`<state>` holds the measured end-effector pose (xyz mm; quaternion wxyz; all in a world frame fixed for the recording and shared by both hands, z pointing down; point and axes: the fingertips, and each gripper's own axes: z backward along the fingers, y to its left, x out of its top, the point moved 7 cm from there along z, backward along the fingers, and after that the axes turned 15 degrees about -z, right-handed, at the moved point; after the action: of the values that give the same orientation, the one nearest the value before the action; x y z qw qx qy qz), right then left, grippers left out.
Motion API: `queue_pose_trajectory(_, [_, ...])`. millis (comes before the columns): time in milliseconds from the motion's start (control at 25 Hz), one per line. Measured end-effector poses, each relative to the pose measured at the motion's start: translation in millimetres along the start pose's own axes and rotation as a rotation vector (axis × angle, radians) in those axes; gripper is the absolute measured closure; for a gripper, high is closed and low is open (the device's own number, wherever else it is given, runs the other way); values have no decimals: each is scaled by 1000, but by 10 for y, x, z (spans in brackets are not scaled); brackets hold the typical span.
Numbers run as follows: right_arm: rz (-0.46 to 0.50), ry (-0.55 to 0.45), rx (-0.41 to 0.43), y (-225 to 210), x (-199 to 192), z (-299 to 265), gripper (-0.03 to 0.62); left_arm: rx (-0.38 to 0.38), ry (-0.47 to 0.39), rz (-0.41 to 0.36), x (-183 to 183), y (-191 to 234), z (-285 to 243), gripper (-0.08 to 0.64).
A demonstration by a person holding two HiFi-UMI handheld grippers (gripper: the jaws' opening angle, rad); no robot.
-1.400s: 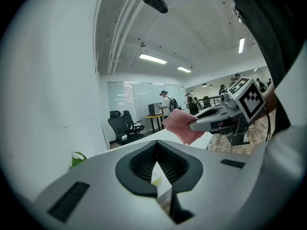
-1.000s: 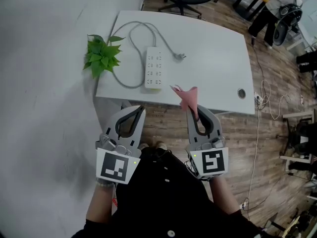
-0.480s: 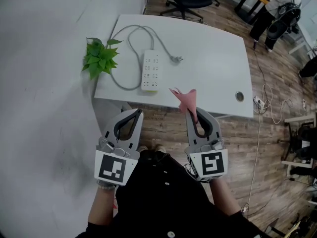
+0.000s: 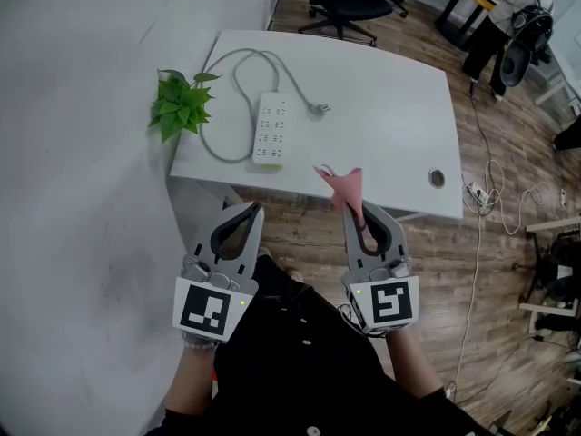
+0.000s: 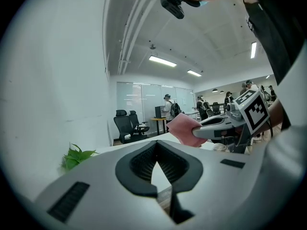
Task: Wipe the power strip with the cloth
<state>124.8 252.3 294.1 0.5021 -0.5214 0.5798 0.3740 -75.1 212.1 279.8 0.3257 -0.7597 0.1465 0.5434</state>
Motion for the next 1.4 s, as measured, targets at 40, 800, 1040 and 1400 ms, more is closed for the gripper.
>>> queue_pose_trajectory(40, [0,0,1,-18,-18,-2,535,-1,3,-3,-2,-11,-5,548])
queue_pose_trajectory(800, [54,14,-29,-192,194,-966,535,-60,5,-20,-267,728,-792,548])
queue_pose_trajectory(1040, [55,22,-69,-260,340,-1323,535,-79,-3,-14,-324,1031,-1084,548])
queue_pose_trajectory(1400, [85,40,-99,-254,489,-1862,535,-106,-19,-13,-502,1462,-1384,548])
